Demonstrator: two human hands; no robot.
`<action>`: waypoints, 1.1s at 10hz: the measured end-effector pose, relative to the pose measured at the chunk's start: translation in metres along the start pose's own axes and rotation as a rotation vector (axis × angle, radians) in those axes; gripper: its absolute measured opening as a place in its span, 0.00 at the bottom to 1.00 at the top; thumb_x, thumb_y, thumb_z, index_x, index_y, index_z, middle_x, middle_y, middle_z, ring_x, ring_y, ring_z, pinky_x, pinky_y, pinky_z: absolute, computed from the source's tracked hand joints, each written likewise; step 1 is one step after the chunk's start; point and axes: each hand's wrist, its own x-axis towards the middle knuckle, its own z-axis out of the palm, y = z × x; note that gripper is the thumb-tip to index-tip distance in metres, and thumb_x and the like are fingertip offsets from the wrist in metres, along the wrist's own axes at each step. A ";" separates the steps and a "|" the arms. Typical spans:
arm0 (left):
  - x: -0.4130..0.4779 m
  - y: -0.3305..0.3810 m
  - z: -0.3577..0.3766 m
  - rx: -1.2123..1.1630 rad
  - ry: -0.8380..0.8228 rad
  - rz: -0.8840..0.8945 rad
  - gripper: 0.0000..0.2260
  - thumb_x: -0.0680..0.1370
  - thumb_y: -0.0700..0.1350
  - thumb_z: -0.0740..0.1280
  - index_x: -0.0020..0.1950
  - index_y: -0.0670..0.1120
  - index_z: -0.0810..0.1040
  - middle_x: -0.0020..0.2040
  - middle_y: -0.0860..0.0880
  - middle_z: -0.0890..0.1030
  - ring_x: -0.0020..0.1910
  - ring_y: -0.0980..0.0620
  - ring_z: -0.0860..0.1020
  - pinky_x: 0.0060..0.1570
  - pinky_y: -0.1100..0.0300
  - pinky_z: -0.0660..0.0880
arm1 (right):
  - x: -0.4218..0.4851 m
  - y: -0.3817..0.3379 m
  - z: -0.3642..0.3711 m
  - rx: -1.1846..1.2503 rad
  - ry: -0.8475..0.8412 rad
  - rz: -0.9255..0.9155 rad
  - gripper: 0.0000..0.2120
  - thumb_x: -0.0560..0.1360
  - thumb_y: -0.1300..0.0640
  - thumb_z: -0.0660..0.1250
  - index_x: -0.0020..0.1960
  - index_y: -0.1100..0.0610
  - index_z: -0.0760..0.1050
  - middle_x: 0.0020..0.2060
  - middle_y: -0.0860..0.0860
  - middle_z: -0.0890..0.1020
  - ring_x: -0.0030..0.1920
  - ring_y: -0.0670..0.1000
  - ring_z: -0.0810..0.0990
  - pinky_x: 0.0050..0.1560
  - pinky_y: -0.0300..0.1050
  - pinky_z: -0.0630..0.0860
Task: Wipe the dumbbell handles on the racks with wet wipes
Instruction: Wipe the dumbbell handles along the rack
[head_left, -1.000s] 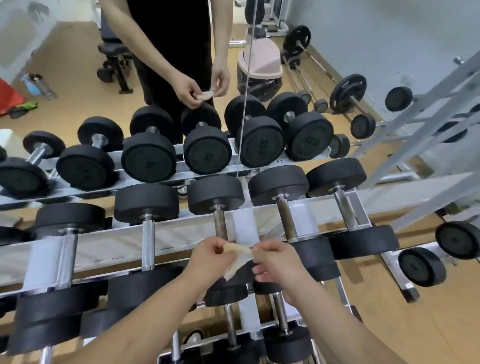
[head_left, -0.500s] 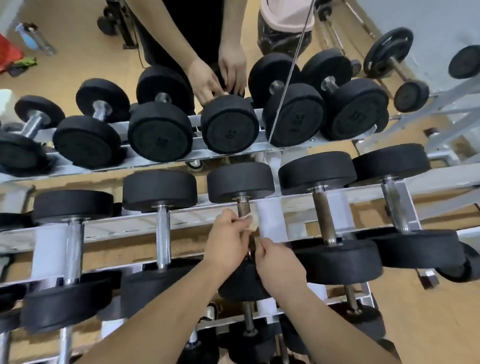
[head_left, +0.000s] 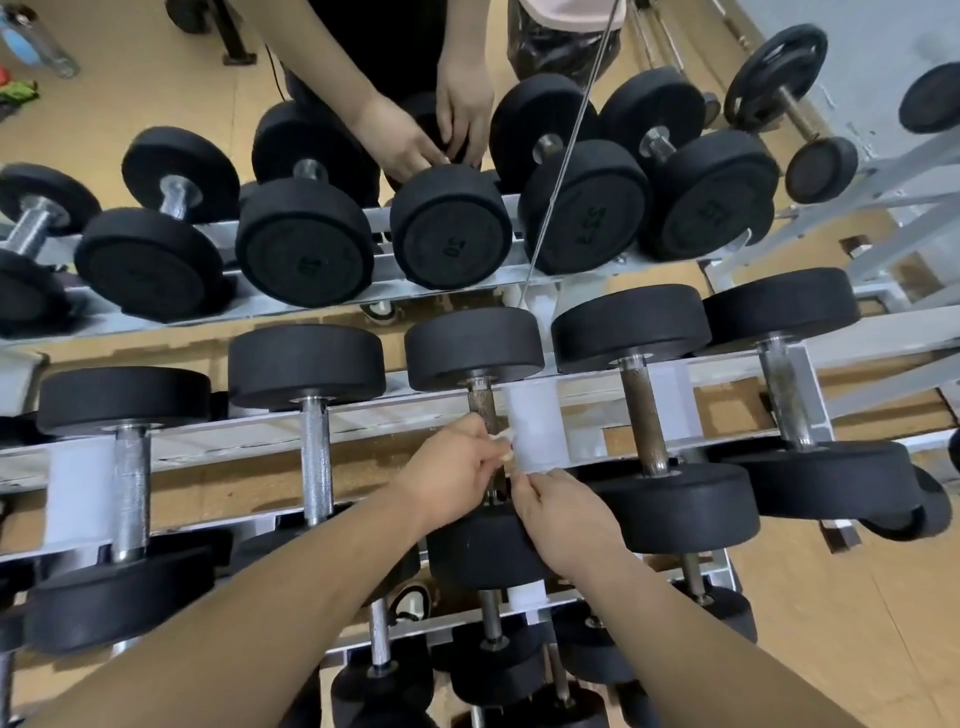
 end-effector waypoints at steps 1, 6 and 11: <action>0.014 -0.006 -0.013 0.147 -0.081 0.125 0.11 0.82 0.41 0.63 0.61 0.43 0.82 0.58 0.43 0.77 0.53 0.43 0.77 0.50 0.57 0.71 | -0.001 -0.001 -0.001 0.052 -0.032 0.087 0.15 0.85 0.51 0.55 0.65 0.56 0.72 0.56 0.57 0.79 0.57 0.58 0.77 0.54 0.54 0.77; 0.020 -0.004 -0.035 0.076 0.035 0.017 0.11 0.81 0.39 0.66 0.60 0.45 0.85 0.53 0.43 0.81 0.50 0.42 0.80 0.50 0.56 0.73 | 0.000 0.000 0.004 -0.074 0.006 -0.038 0.17 0.86 0.51 0.51 0.62 0.55 0.76 0.53 0.54 0.77 0.57 0.57 0.77 0.57 0.54 0.78; 0.010 0.007 -0.030 0.089 -0.101 0.096 0.10 0.82 0.40 0.65 0.57 0.45 0.85 0.54 0.44 0.80 0.51 0.44 0.79 0.53 0.52 0.76 | -0.003 0.003 0.003 -0.289 -0.012 -0.143 0.27 0.81 0.65 0.60 0.78 0.62 0.57 0.64 0.59 0.76 0.65 0.60 0.71 0.61 0.52 0.75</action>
